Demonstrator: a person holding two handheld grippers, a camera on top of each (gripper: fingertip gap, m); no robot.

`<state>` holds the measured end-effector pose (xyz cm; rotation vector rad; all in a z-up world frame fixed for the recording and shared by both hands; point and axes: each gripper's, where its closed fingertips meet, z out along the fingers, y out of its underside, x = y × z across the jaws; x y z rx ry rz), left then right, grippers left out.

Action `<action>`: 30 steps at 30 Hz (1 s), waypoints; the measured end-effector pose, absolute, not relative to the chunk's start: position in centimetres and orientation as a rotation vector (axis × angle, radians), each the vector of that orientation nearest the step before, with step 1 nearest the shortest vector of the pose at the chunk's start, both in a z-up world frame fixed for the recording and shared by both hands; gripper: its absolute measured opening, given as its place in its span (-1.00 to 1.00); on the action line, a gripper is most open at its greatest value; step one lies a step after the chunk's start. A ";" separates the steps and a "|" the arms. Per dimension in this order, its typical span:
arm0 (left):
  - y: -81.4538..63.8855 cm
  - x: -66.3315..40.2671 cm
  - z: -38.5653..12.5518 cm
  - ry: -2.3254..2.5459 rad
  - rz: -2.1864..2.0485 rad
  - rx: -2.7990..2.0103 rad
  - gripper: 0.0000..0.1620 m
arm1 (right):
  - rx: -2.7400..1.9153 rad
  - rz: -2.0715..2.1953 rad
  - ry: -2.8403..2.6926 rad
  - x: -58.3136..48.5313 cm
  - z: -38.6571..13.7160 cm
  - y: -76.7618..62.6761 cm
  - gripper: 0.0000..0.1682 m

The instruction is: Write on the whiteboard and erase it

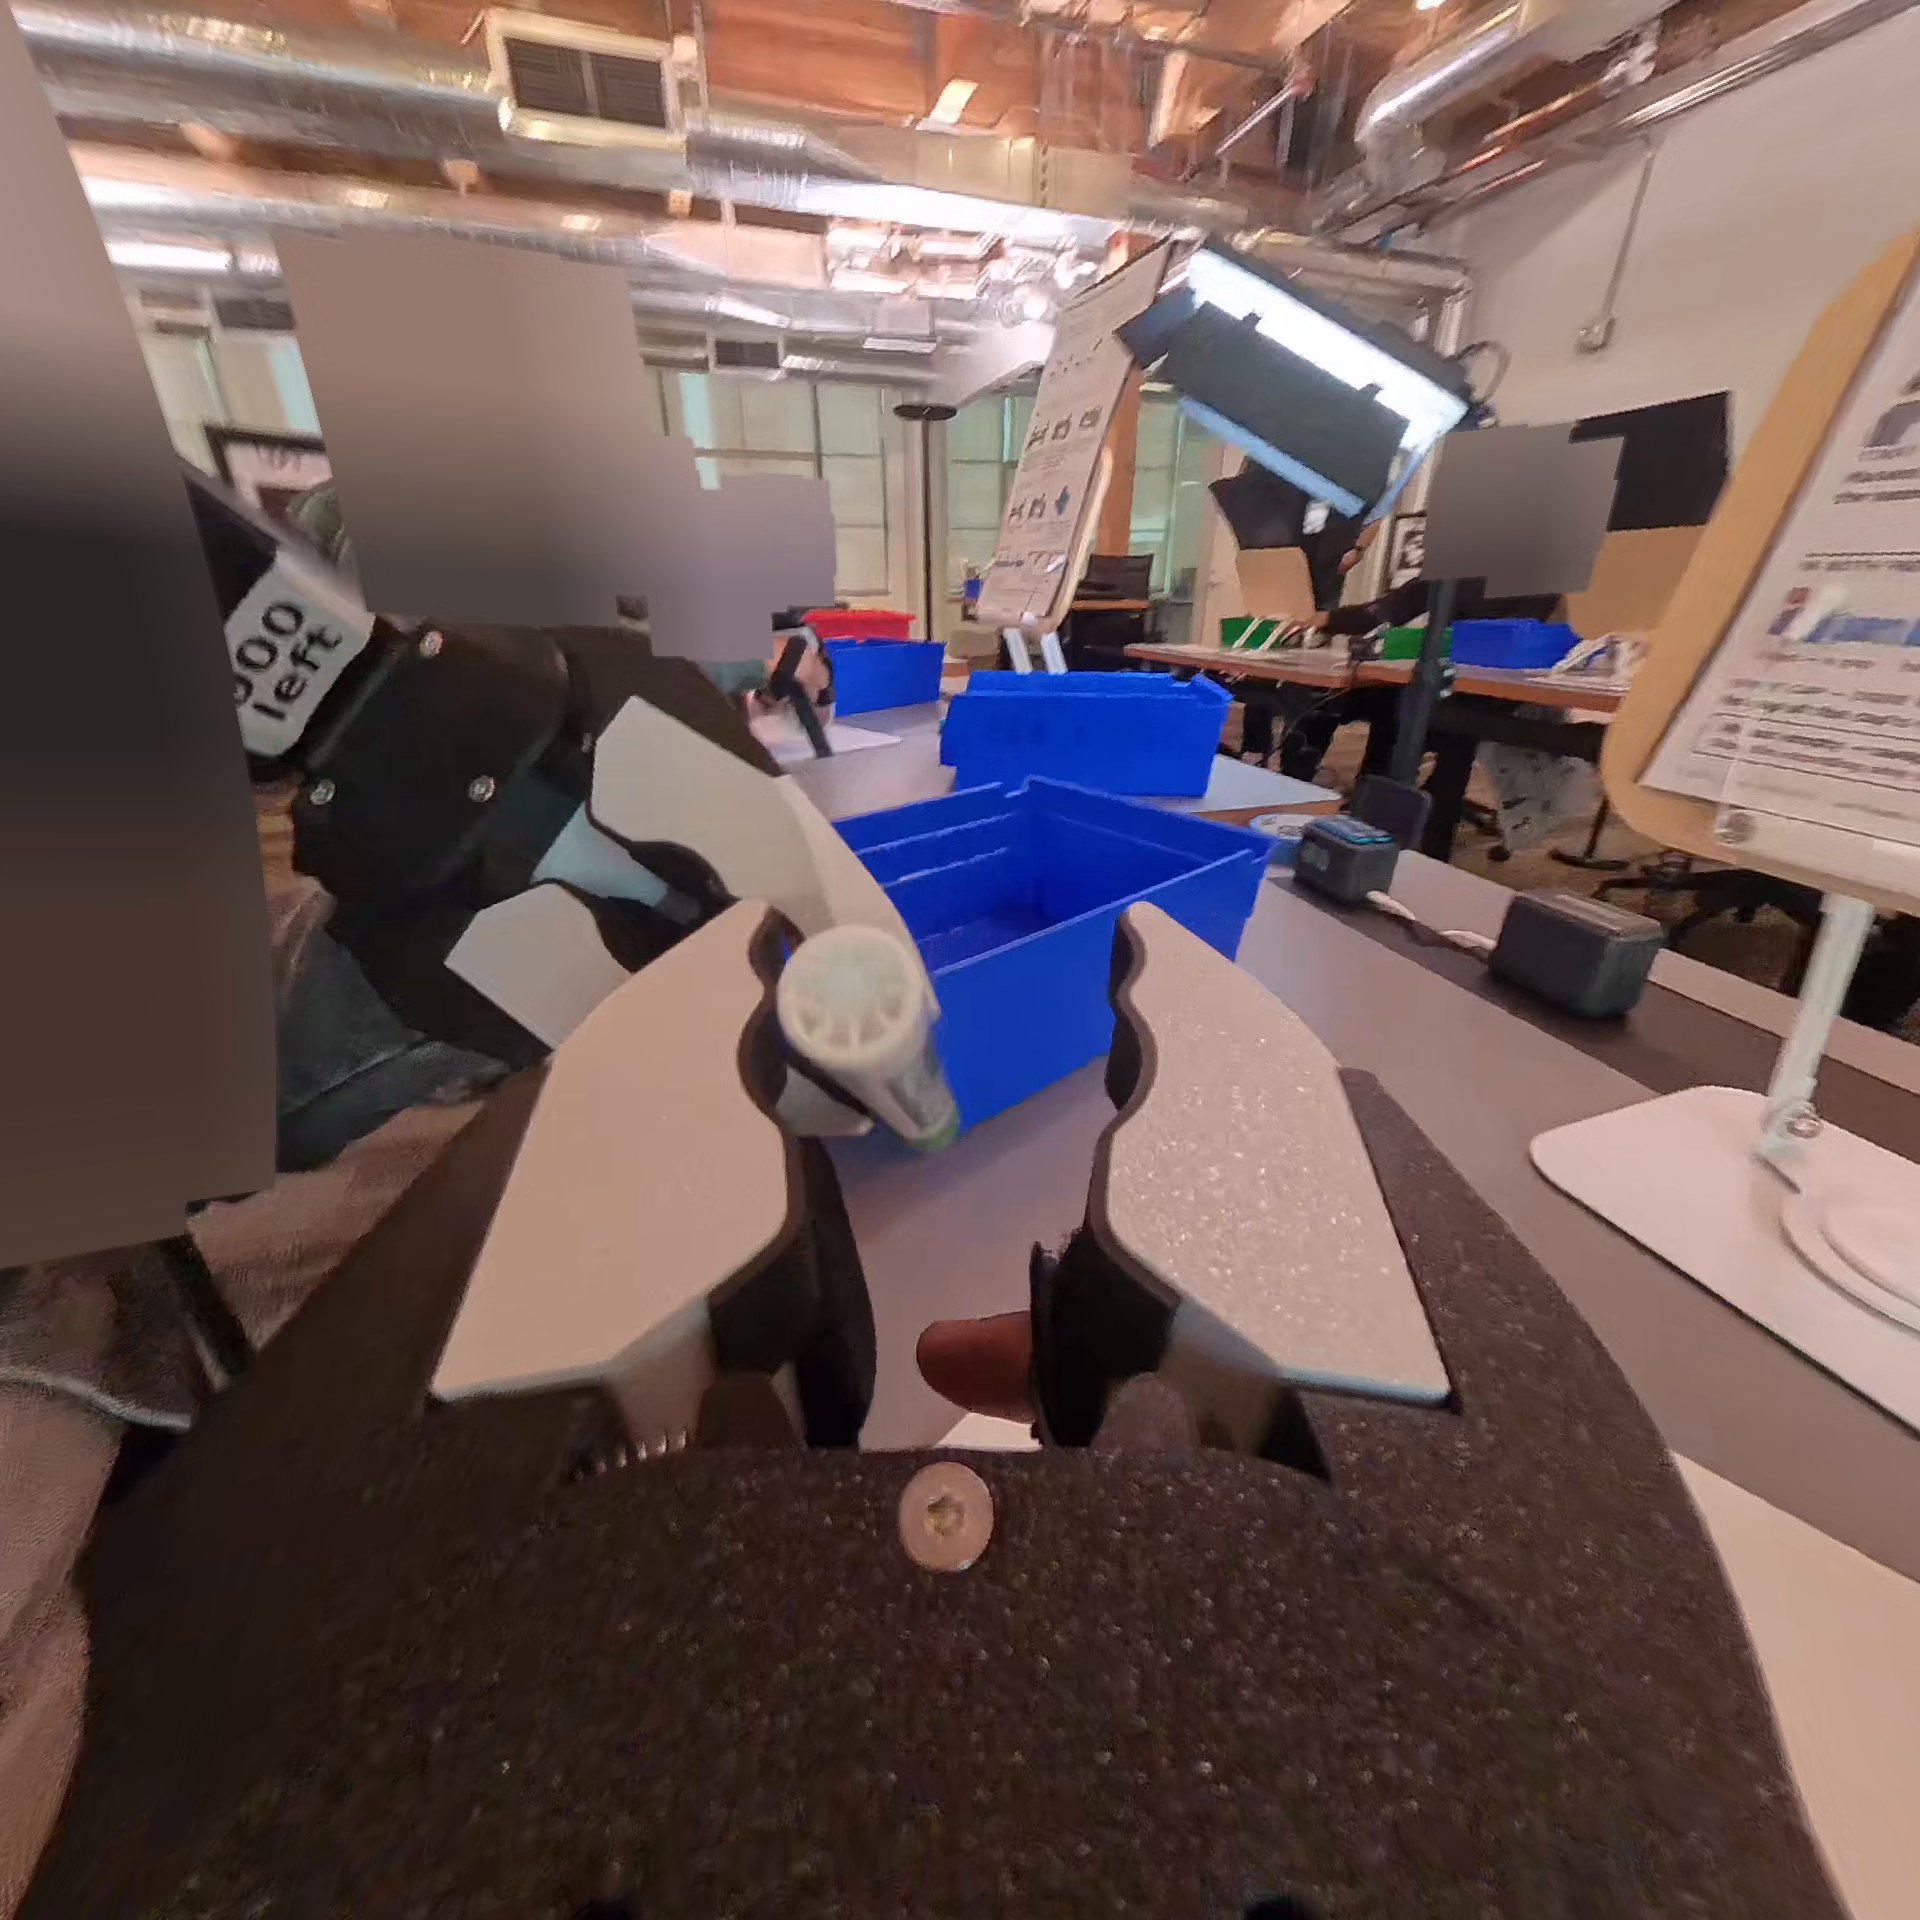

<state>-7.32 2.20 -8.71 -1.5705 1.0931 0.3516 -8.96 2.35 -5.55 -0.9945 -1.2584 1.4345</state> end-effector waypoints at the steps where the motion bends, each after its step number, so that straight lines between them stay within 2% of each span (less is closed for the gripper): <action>1: 2.5 -7.3 -8.6 1.088 0.371 -1.570 -0.77 | -0.949 1.436 -1.281 -8.8 -5.3 1.8 -0.48; 2: 2.7 -7.3 -8.5 1.098 0.385 -1.554 -0.77 | -0.917 1.419 -1.262 -8.5 -5.0 1.8 -0.75; 5: 2.8 -7.2 -7.2 0.991 0.311 -1.517 -0.79 | -0.870 1.416 -1.115 -6.8 -3.6 2.8 -0.75; 9: 3.3 -8.5 -8.2 0.908 0.289 -1.569 -0.51 | -0.823 1.610 -0.938 -4.1 -1.9 3.9 -0.76; 12: 3.7 -7.8 -9.6 0.936 0.320 -1.567 -0.47 | -0.803 1.671 -0.931 -3.8 -1.7 3.3 -0.76; 13: 4.0 -7.7 -9.6 0.942 0.366 -1.545 -0.49 | -0.803 1.673 -0.951 -3.9 -1.8 3.0 -0.76; 14: 4.2 -7.6 -9.5 0.947 0.404 -1.515 -0.61 | -0.807 1.667 -0.972 -4.0 -2.0 2.7 -0.76; 15: 4.2 -7.4 -9.3 0.950 0.425 -1.490 -0.81 | -0.807 1.660 -0.985 -4.1 -2.2 2.4 -0.76; 19: 3.8 -7.0 -10.1 1.023 0.358 -1.525 -0.83 | -0.765 1.630 -1.051 -3.9 -2.8 1.8 -0.76; 20: 3.6 -6.9 -10.3 1.041 0.331 -1.538 -0.83 | -0.773 1.604 -1.096 -4.2 -3.3 1.6 -0.74; 22: 3.2 -6.1 -10.5 1.087 0.287 -1.522 -0.83 | -0.826 1.515 -1.228 -5.2 -4.8 1.3 -0.37; 23: 3.2 -5.9 -10.6 1.106 0.287 -1.529 -0.83 | -0.822 1.476 -1.288 -5.6 -5.3 0.9 -0.36; 24: 3.2 -5.9 -10.8 1.122 0.300 -1.541 -0.82 | -0.790 1.456 -1.305 -5.6 -5.2 0.6 -0.41; 27: 3.4 -5.9 -10.7 1.124 0.301 -1.539 -0.82 | -0.746 1.450 -1.342 -5.6 -5.1 0.0 -0.72; 30: 3.3 -6.0 -10.8 1.150 0.294 -1.550 -0.83 | -0.766 1.381 -1.418 -5.8 -6.1 0.0 -0.75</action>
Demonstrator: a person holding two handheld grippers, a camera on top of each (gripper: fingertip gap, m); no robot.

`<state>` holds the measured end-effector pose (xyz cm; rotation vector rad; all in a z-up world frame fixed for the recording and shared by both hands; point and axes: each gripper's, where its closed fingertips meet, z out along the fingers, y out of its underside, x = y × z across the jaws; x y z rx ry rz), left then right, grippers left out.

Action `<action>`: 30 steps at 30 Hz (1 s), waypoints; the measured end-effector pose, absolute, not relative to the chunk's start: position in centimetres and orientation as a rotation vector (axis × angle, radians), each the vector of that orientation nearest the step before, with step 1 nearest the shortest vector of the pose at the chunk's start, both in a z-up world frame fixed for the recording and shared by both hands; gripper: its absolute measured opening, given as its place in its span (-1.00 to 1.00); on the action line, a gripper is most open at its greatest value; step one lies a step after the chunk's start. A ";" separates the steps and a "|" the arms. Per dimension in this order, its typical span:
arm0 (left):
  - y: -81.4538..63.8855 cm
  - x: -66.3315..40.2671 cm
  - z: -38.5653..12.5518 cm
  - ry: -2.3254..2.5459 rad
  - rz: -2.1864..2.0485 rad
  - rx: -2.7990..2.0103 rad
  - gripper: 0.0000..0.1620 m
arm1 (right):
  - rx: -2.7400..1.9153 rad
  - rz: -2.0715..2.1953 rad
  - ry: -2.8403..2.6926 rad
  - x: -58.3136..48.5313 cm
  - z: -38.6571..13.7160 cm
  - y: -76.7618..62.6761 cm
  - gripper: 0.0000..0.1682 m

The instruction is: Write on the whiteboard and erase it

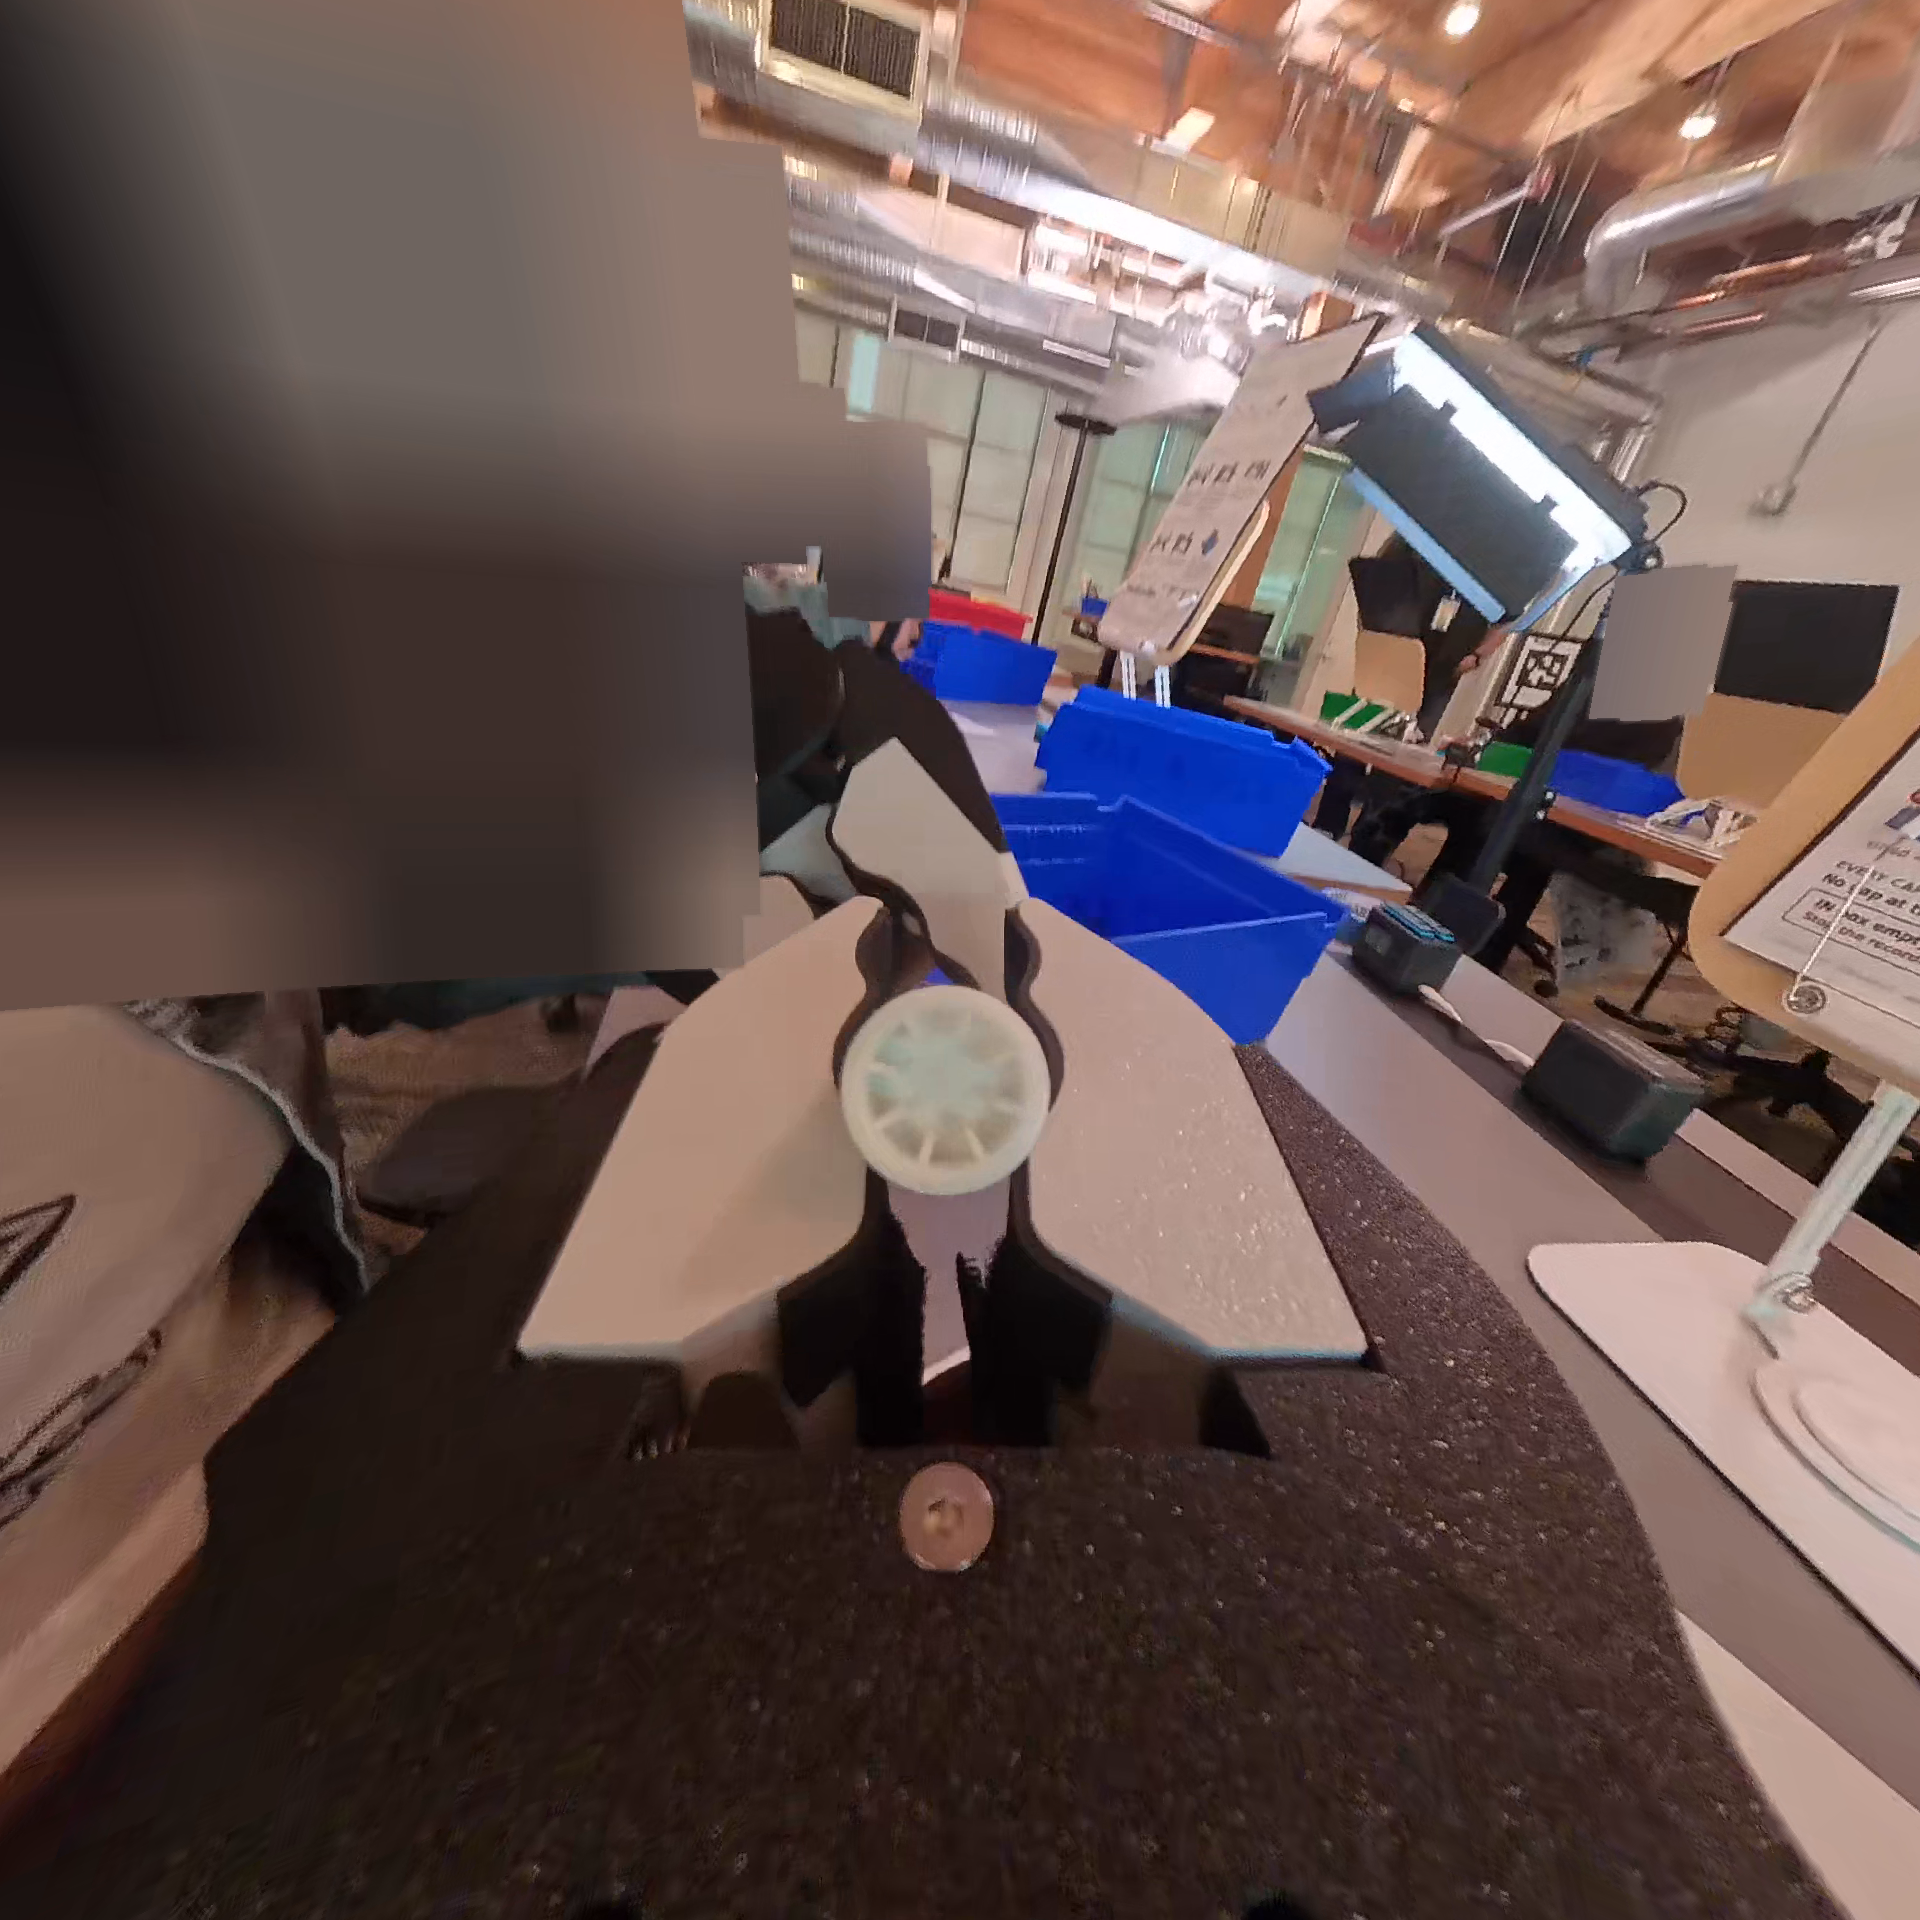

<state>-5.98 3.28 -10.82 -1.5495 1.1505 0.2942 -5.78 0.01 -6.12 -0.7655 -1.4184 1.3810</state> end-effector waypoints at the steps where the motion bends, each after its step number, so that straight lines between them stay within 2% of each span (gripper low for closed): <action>1: 3.2 -5.9 -10.8 1.160 0.296 -1.549 -0.83 | -0.753 1.370 -1.428 -5.7 -6.2 -0.1 -0.76; 7: 3.6 -5.7 -10.5 1.134 0.322 -1.510 -0.82 | -0.724 1.337 -1.383 -5.5 -5.8 -0.2 -0.77; 10: 3.9 -6.1 -10.9 1.124 0.363 -1.514 -0.72 | -0.735 1.327 -1.388 -5.6 -6.2 -0.2 -0.77; 20: 3.9 -6.2 -12.0 1.228 0.425 -1.518 -0.79 | -0.775 1.279 -1.414 -5.7 -6.7 -0.1 -0.76; 23: 3.4 -5.8 -12.2 1.290 0.320 -1.554 -0.81 | -0.738 1.228 -1.456 -5.6 -6.6 -0.5 -0.77; 27: 1.1 -4.6 -11.7 1.336 -0.146 -1.628 -0.83 | -0.693 1.175 -1.524 -5.3 -6.2 -1.6 -0.77; 30: 1.6 -4.8 -11.3 1.320 -0.082 -1.576 -0.83 | -0.749 1.151 -1.487 -5.5 -5.9 -1.3 -0.77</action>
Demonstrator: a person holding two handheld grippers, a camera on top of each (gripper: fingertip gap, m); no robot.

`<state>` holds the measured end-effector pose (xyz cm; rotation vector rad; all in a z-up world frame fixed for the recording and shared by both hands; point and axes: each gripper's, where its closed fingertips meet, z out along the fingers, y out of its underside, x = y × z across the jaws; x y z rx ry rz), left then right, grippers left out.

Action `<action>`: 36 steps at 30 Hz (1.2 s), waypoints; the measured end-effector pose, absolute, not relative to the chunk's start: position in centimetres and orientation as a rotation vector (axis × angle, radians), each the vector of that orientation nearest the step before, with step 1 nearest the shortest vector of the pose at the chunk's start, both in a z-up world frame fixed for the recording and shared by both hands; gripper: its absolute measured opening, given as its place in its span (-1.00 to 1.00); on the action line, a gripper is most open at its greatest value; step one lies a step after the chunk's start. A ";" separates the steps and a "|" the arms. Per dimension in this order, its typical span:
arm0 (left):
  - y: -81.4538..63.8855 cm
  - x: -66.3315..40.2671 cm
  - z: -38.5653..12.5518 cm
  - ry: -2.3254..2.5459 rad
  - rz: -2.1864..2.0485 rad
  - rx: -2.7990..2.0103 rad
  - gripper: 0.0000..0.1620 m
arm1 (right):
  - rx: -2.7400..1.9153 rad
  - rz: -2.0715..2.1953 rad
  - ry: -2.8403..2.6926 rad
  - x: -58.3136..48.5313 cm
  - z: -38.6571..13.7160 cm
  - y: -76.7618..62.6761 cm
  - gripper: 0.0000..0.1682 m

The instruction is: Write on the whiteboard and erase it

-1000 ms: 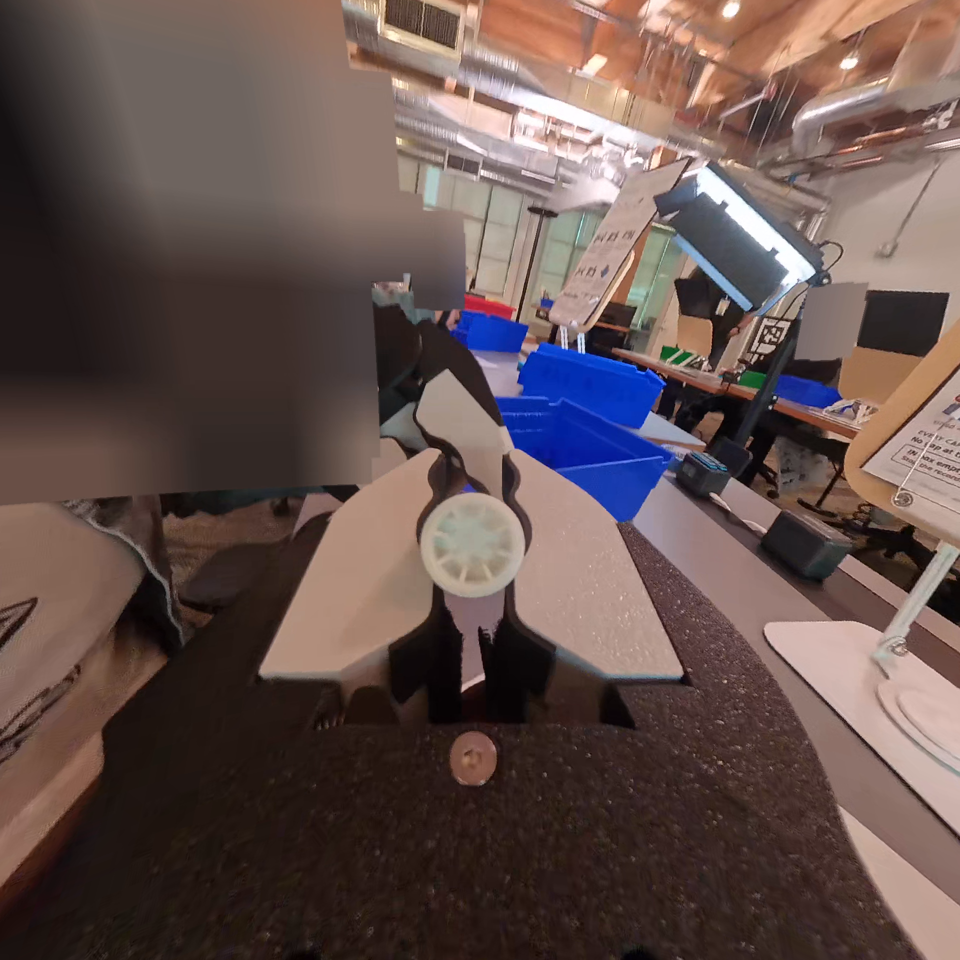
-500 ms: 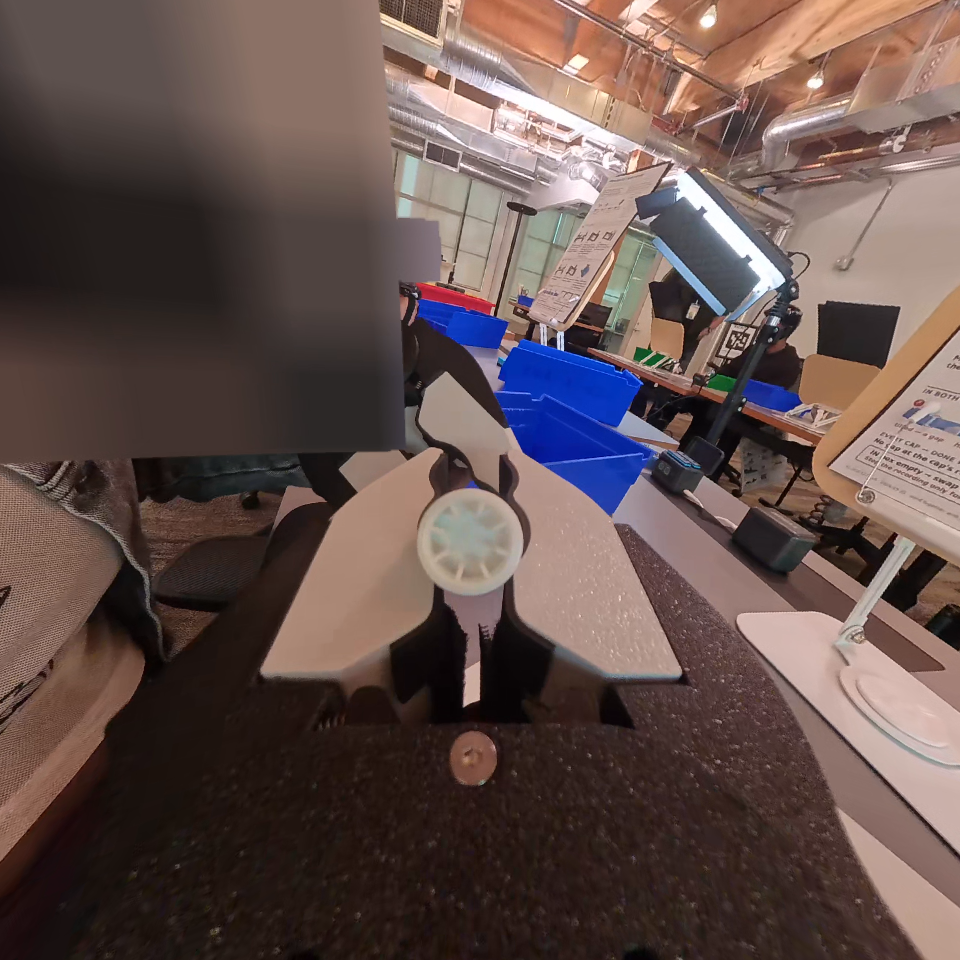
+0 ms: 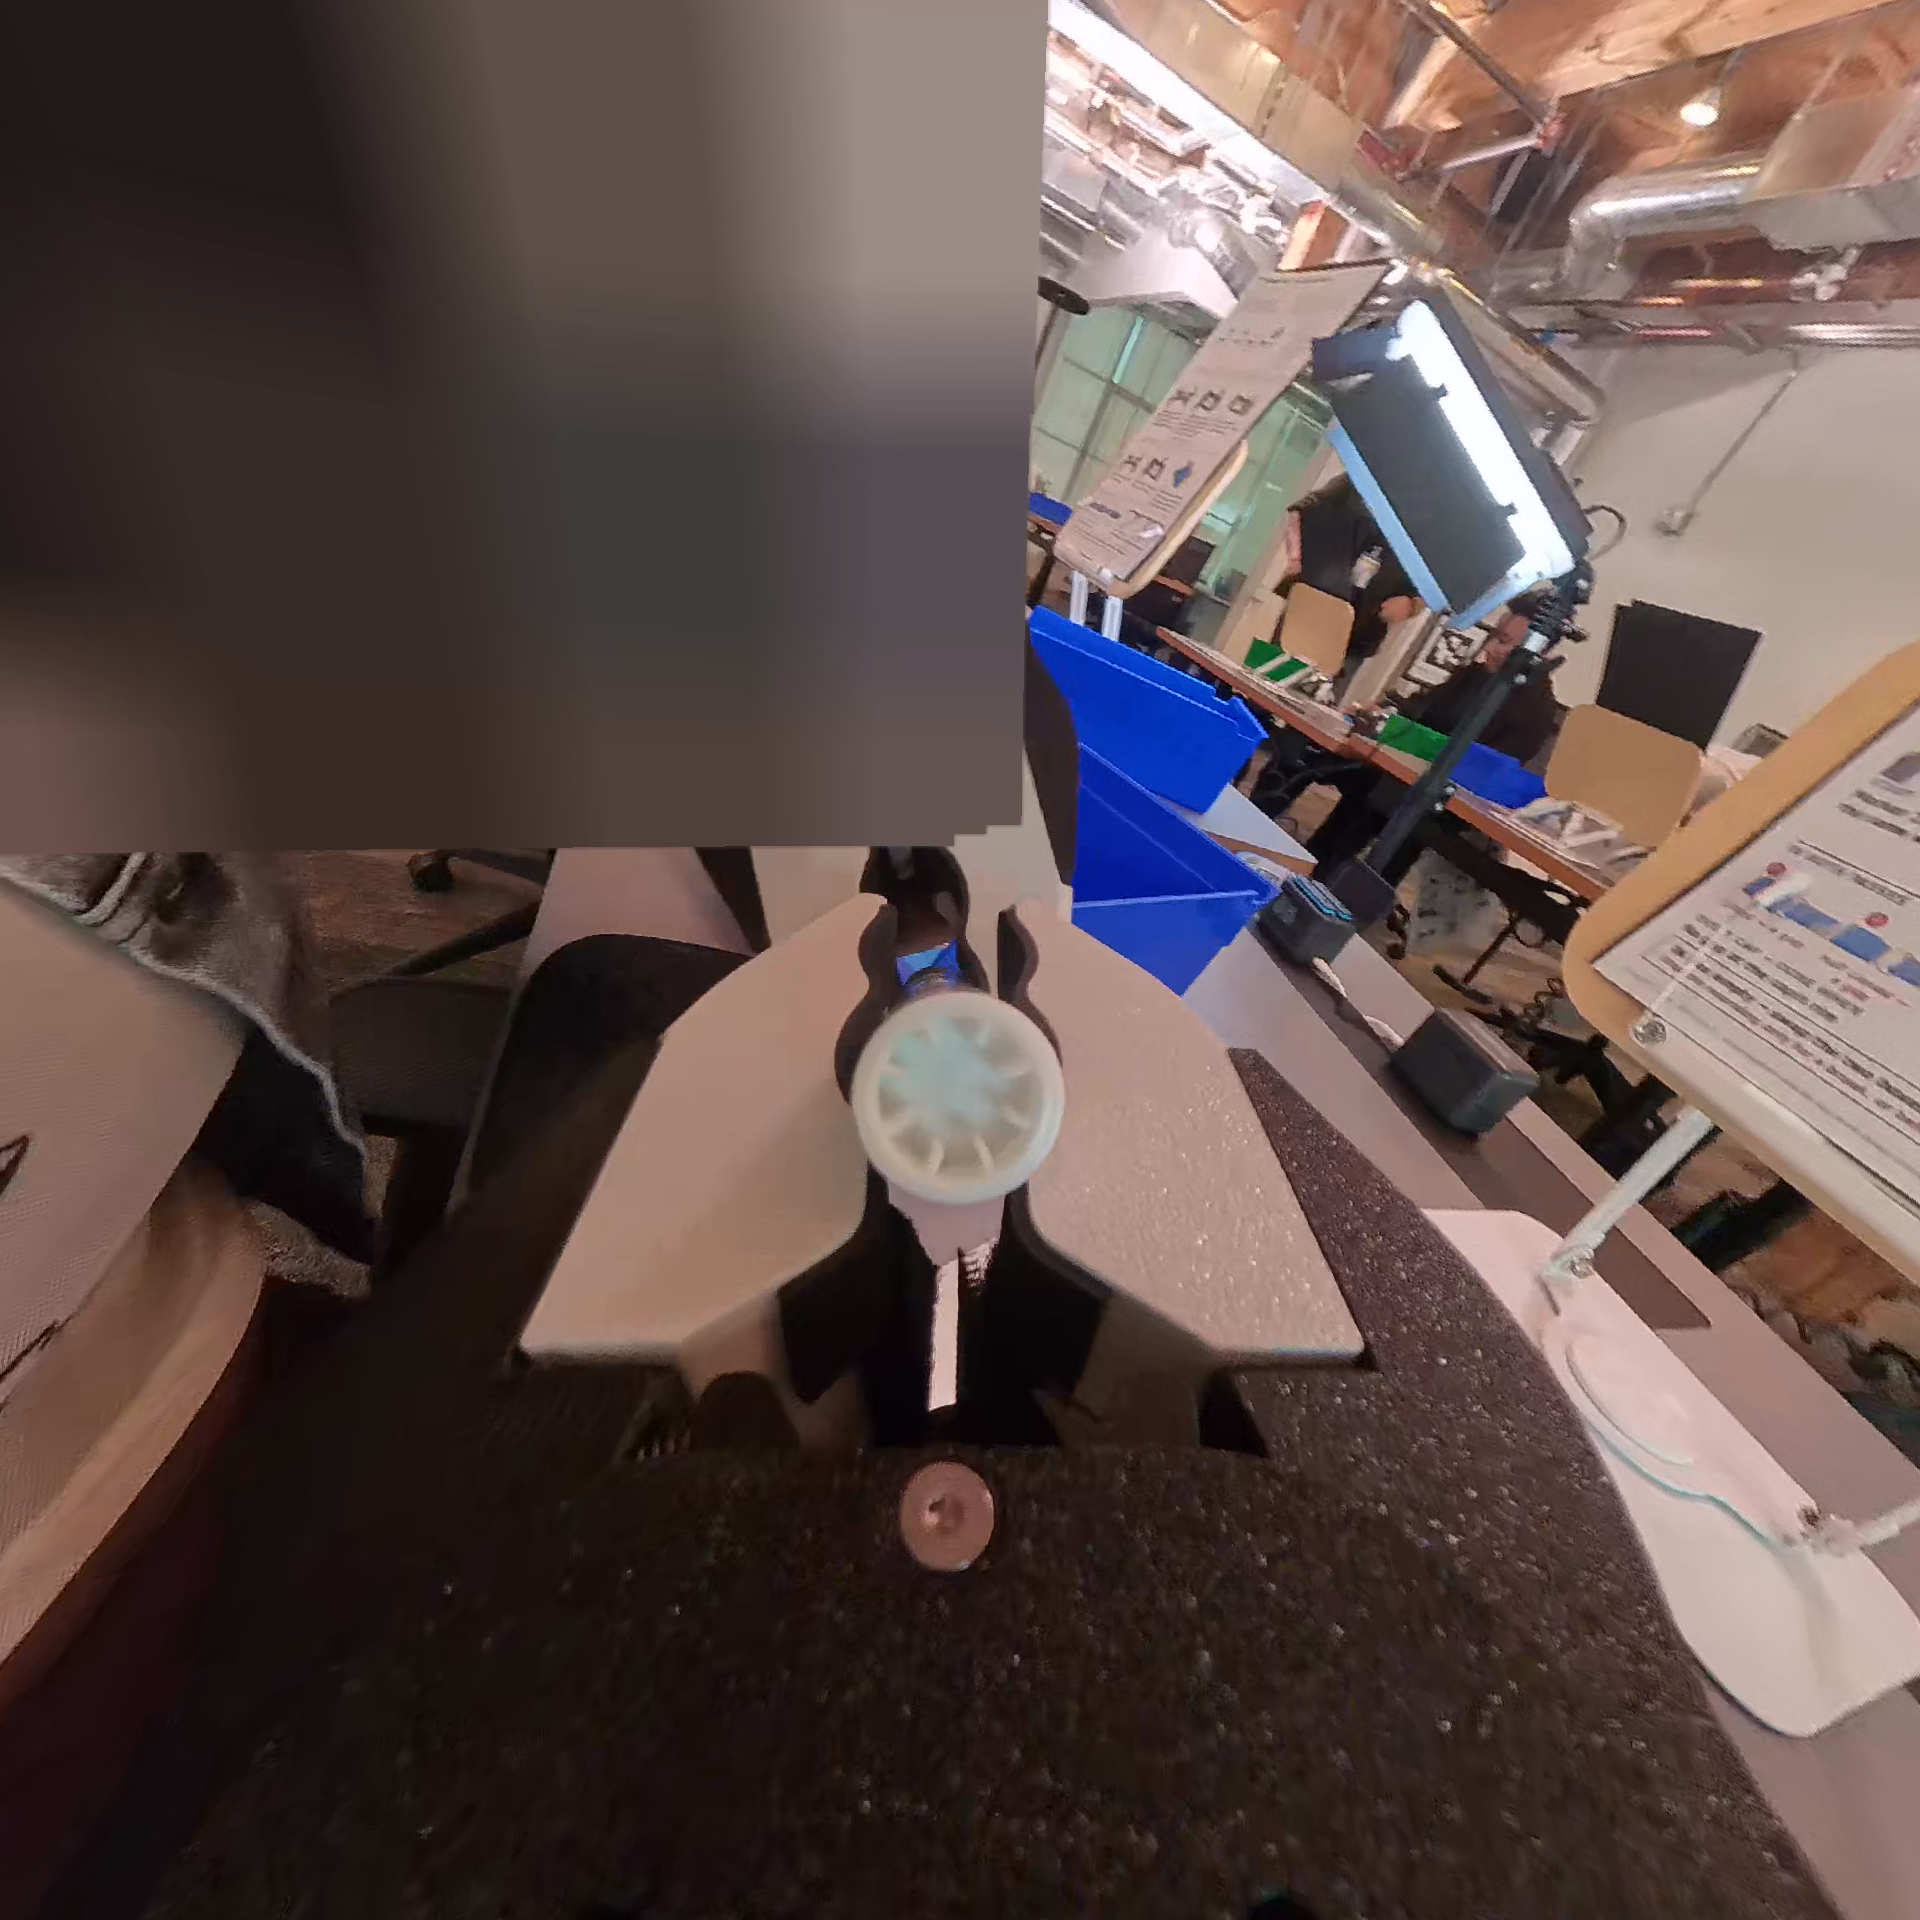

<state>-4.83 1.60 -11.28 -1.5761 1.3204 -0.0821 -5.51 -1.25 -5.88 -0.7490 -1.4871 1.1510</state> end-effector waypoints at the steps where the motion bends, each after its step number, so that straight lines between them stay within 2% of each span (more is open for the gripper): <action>1: 2.1 -5.0 -10.9 1.295 0.014 -1.533 -0.83 | -0.780 1.165 -1.446 -5.5 -5.7 -0.9 -0.77; 6: 4.3 -6.6 -9.0 1.177 0.611 -1.267 -0.82 | -1.008 1.333 -1.189 -5.7 -5.2 1.0 -0.78; 12: 0.4 -4.1 -12.5 1.270 -0.333 -1.725 -0.82 | -0.857 1.275 -1.419 -5.0 -6.5 -1.3 -0.77; 13: 0.3 -4.0 -12.3 1.270 -0.354 -1.700 -0.82 | -0.852 1.243 -1.437 -4.9 -6.4 -1.4 -0.77; 16: 3.2 -5.3 -10.1 1.227 0.317 -1.381 -0.82 | -0.948 1.260 -1.335 -4.9 -5.4 0.3 -0.77; 18: 4.0 -5.8 -8.8 1.160 0.571 -1.222 -0.82 | -1.037 1.344 -1.235 -4.9 -4.9 1.0 -0.78; 21: 3.4 -5.1 -12.0 1.127 0.019 -1.568 -0.84 | -1.007 1.349 -1.247 -4.6 -5.5 1.0 -0.76; 22: 2.5 -6.3 -15.1 1.189 -0.149 -1.826 -0.83 | -0.906 1.398 -1.174 -3.0 -3.7 1.2 -0.77; 23: 1.8 -8.3 -17.9 1.211 -0.249 -2.017 -0.83 | -0.851 1.440 -1.081 -0.9 -1.5 2.1 -0.77; 25: 3.0 -11.0 -18.6 1.074 -0.205 -1.949 -0.82 | -0.864 1.434 -0.924 2.7 1.3 5.2 -0.78; 30: 5.8 -10.9 -14.6 0.787 -0.122 -1.725 -0.83 | -1.091 1.383 -0.961 0.7 -1.6 8.0 -0.77; 33: 7.9 -12.9 -16.8 0.580 -0.127 -1.855 -0.83 | -1.193 1.288 -1.057 -2.4 -4.2 8.6 -0.77; 36: 7.6 -13.6 -18.7 0.607 -0.031 -1.929 -0.83 | -1.271 1.211 -1.149 -5.3 -6.5 9.0 -0.76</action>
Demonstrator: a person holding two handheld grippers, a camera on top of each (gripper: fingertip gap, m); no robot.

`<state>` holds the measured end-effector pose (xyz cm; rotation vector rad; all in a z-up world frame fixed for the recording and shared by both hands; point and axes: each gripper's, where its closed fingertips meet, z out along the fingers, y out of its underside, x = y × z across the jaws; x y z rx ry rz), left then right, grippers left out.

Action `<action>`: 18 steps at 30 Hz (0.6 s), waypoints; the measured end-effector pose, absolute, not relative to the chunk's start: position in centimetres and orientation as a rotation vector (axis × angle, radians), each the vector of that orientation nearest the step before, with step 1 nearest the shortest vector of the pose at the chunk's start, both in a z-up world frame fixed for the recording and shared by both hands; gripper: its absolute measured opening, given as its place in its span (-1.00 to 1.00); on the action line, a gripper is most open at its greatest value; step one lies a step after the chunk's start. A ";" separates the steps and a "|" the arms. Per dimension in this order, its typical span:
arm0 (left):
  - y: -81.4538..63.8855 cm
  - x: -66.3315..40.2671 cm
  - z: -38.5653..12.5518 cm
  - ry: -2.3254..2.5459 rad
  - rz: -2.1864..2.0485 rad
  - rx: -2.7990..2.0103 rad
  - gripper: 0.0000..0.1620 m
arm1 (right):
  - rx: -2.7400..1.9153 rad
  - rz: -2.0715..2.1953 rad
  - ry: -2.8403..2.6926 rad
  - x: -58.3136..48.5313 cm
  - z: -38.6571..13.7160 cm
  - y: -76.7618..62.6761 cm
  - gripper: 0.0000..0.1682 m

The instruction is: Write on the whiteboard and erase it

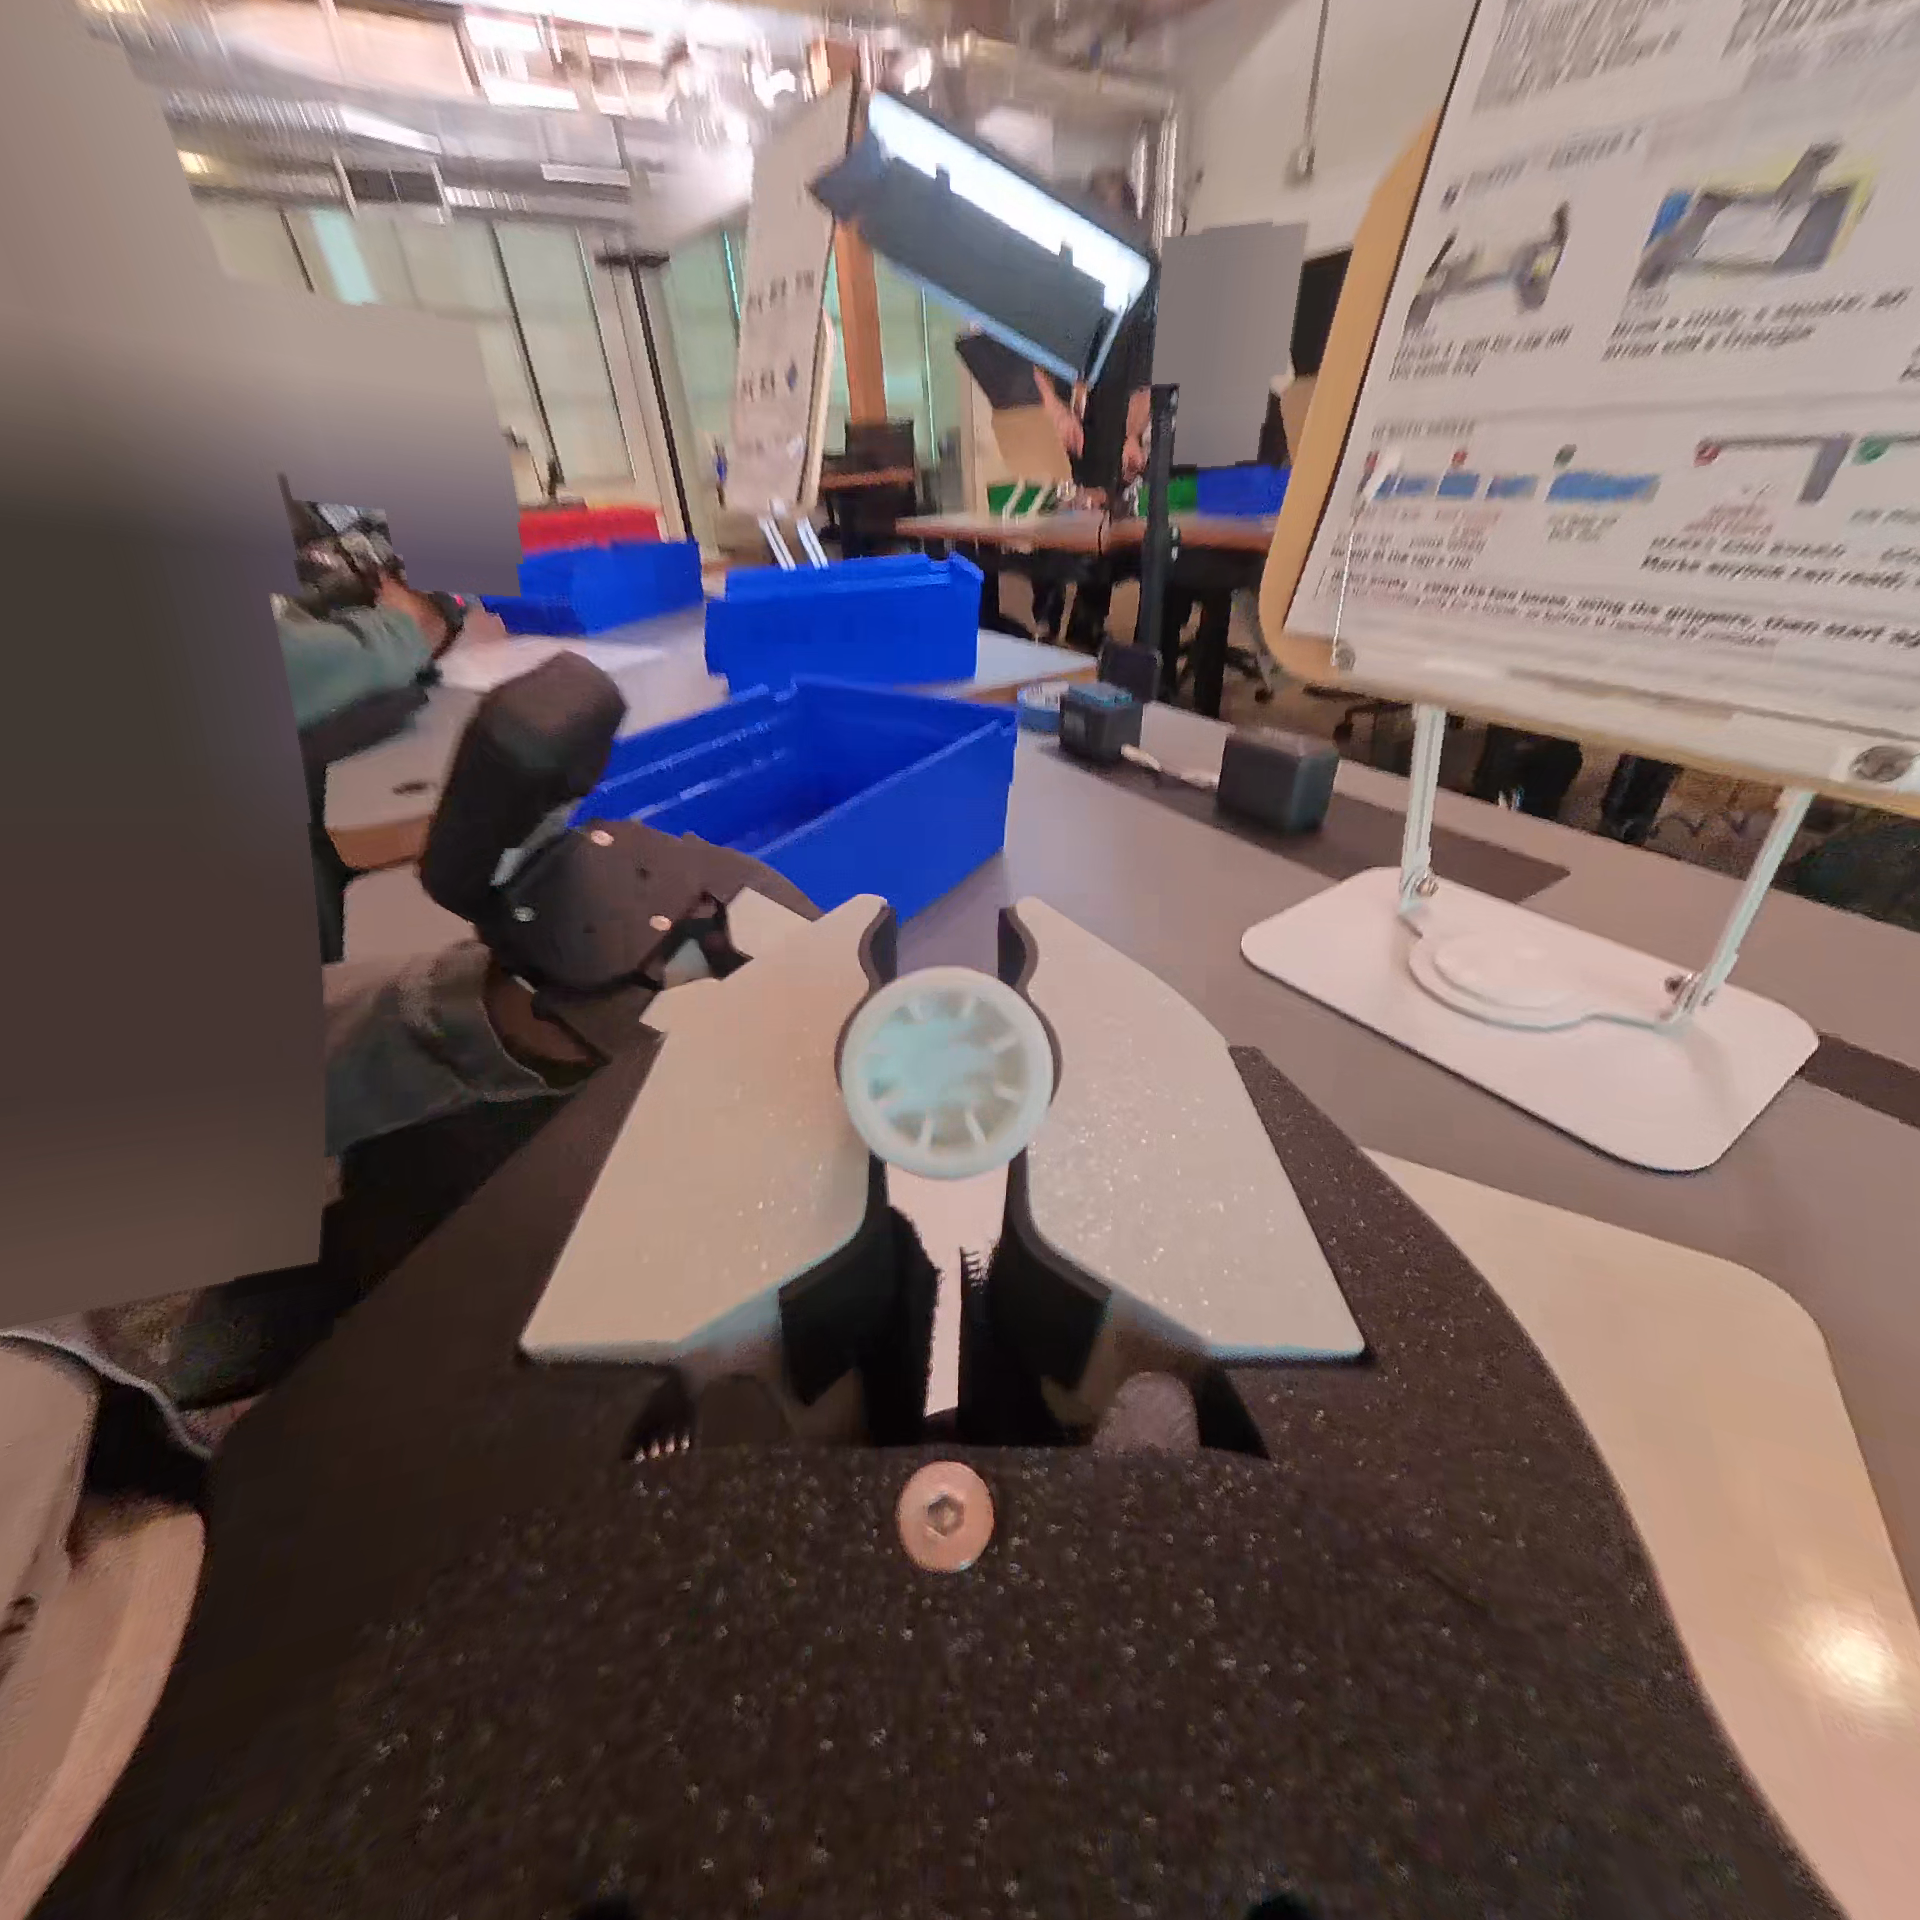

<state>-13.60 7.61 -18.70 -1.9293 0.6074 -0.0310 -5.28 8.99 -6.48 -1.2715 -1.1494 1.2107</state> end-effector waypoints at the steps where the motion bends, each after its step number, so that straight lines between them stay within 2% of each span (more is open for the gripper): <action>1: 7.5 -13.7 -18.7 0.619 -0.002 -1.921 -0.83 | -1.290 1.186 -1.174 -6.1 -7.2 9.2 -0.77; 8: 6.1 -13.9 -19.6 0.510 -0.147 -2.039 -0.82 | -1.400 1.047 -1.454 -11.8 -13.3 9.1 -0.77; 12: 4.7 -16.4 -21.5 0.418 -0.107 -2.134 -0.82 | -1.287 0.952 -1.683 -14.0 -15.9 7.6 -0.77; 18: 4.4 -16.5 -20.8 0.387 -0.192 -2.099 -0.82 | -1.172 0.841 -1.927 -16.5 -18.6 6.8 -0.77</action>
